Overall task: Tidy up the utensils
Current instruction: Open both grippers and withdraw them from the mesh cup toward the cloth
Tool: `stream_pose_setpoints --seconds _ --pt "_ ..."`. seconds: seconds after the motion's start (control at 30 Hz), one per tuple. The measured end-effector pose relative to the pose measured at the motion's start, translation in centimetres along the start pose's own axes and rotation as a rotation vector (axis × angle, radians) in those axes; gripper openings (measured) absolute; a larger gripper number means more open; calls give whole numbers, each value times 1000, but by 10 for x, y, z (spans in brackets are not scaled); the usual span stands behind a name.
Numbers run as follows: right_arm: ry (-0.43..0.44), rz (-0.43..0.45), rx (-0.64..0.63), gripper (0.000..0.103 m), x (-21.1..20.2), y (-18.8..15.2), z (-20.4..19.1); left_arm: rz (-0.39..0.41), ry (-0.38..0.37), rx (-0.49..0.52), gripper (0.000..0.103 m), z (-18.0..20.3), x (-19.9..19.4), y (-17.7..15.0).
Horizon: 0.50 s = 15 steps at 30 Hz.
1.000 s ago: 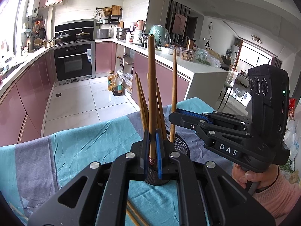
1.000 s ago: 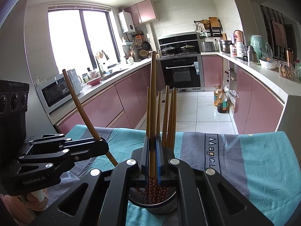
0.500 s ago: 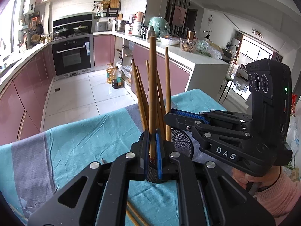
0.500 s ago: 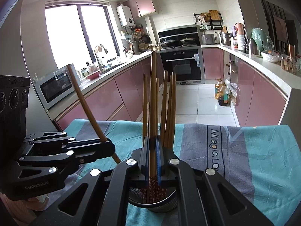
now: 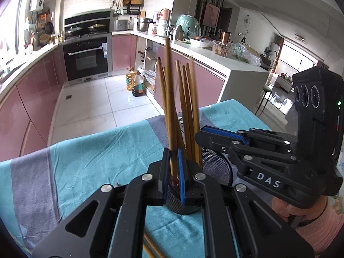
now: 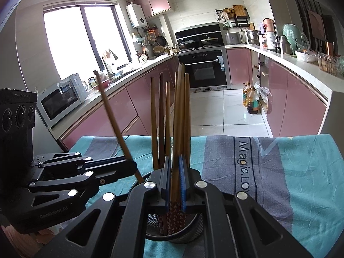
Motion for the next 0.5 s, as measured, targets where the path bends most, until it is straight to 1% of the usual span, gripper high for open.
stream_pose_setpoints --seconds 0.07,0.17,0.27,0.43,0.5 --pt "-2 3 0 9 -1 -2 1 3 -1 1 16 0 2 -3" --pt "-1 3 12 10 -4 -4 6 7 7 -2 17 -2 5 -6" --pt "2 11 7 11 -9 -7 5 17 4 -17 26 -6 1 -9" --pt "17 22 -8 22 -20 -14 0 43 19 -63 35 -18 -8 -19" --pt "23 28 -18 28 -24 -16 -4 57 33 -78 41 -22 -14 -25"
Point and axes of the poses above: each gripper's, at about its wrist camera, not at the fingertips, and x roughly the way its jaws point, z to its right, y to its top, the point moved 3 cm from there along x, roughly the way its jaws point, and after that the axes turned 5 degrees about y, right-handed, at the moved point
